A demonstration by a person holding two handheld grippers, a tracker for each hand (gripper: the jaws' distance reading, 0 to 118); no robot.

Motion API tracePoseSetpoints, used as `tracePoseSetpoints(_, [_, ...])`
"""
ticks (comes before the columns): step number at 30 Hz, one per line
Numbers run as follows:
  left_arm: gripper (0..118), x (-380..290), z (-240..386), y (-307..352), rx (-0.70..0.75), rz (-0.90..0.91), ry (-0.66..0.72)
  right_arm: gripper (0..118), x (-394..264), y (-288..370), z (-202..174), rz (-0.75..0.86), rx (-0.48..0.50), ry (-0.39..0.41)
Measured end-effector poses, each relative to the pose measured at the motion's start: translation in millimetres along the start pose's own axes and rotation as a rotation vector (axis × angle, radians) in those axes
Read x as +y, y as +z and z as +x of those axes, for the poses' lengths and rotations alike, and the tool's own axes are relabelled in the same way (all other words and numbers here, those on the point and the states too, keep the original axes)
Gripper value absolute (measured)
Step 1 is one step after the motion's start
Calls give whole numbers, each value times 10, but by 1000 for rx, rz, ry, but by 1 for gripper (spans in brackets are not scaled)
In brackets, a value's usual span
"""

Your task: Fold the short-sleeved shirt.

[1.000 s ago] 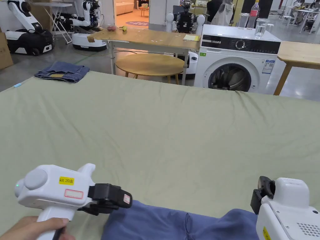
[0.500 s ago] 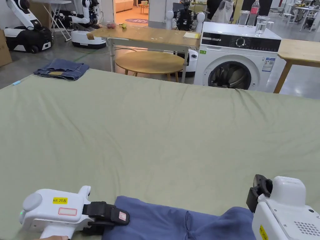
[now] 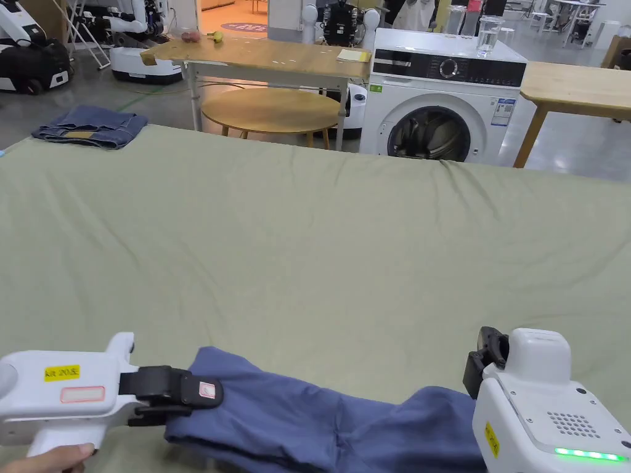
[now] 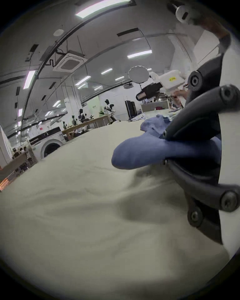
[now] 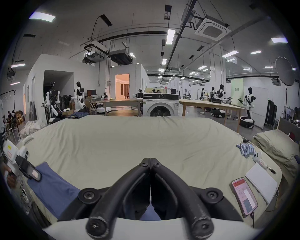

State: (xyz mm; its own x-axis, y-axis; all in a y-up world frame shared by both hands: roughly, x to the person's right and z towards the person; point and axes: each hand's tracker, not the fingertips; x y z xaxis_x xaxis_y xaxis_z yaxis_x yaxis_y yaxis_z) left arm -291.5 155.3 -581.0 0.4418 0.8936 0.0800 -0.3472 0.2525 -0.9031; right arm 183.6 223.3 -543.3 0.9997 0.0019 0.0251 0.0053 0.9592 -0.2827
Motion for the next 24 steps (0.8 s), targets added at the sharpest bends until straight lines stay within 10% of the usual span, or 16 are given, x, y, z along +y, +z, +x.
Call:
tracePoseSetpoints(10, [7,184,599,710,307,93,-122,0,-3,-46,-89,-18,28,7])
tracePoseSetpoints(24, [7,155,1498,-96,425,-38,-253,0,-5,12,-156,-15,41,36])
